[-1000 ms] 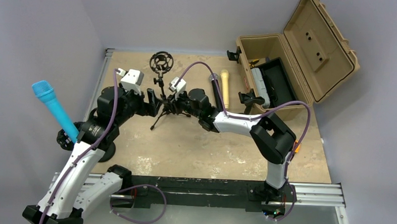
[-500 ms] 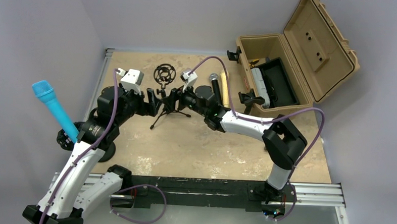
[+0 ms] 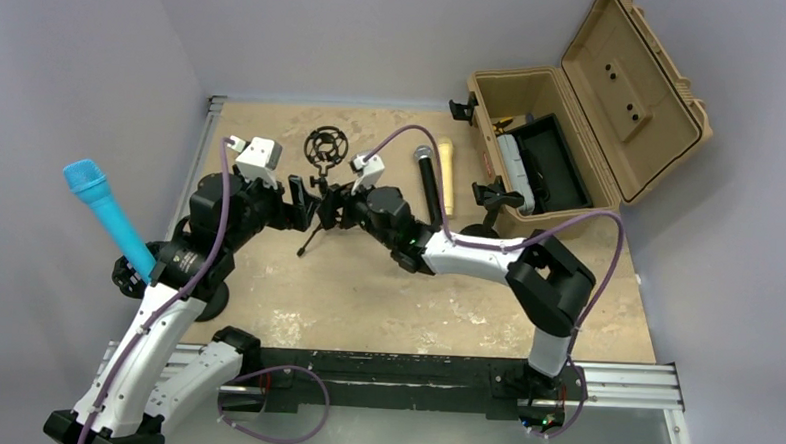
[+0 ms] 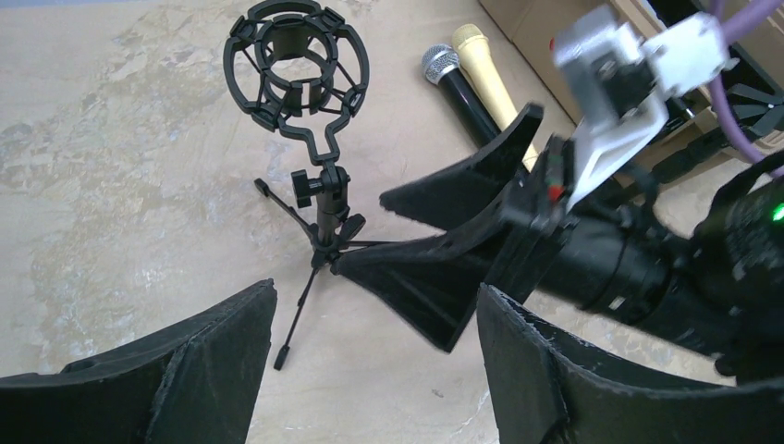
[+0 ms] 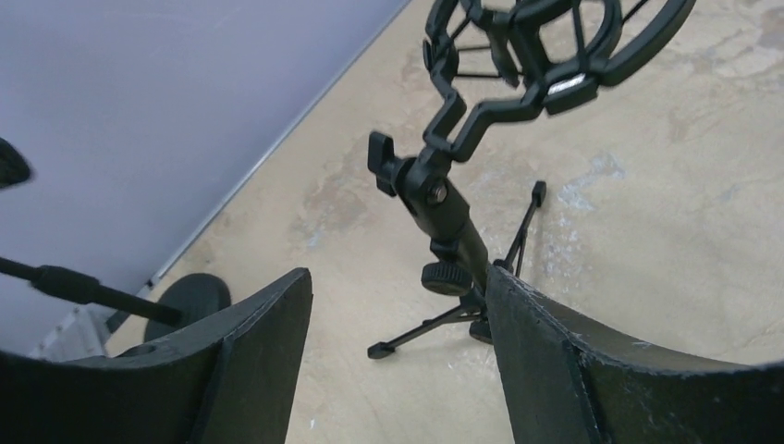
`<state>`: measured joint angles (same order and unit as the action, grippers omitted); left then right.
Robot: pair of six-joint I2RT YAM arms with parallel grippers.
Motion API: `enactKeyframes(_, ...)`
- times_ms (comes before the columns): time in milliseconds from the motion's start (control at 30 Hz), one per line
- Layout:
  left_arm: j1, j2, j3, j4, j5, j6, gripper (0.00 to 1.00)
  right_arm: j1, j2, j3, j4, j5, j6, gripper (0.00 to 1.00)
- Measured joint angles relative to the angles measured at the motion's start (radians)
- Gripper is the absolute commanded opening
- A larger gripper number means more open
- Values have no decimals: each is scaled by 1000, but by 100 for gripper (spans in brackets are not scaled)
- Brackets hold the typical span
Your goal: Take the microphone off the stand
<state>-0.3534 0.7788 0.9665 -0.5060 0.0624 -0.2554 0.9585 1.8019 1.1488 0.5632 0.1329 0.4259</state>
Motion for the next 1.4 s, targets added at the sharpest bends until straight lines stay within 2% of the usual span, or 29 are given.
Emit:
enactKeyframes(200,0,-6,0,0,0,0,77,81,125,32,-21,166,-1,67)
enactKeyframes(333,0,-13,0,0,0,-1,77,87,184,33,-26,235,6,57)
enactKeyframes(433,0,-17,0,0,0,-4,77,81,209,42,-5,287,9,54)
enactKeyframes(567,0,-20,0,0,0,-12,77,72,262,97,46,346,3,43)
enactKeyframes(667,1,-20,0,0,0,-14,77,61,306,132,85,365,-1,37)
enactKeyframes(833,1,-21,0,0,0,-15,77,13,386,200,136,378,-27,34)
enactKeyframes(1000,1,-21,0,0,1,-15,77,-63,488,364,146,393,-71,33)
enactKeyframes(1167,1,-20,0,0,1,-15,77,-118,575,523,154,401,-111,9)
enactKeyframes(1400,1,-19,0,1,0,-15,77,-112,578,529,200,429,-175,8)
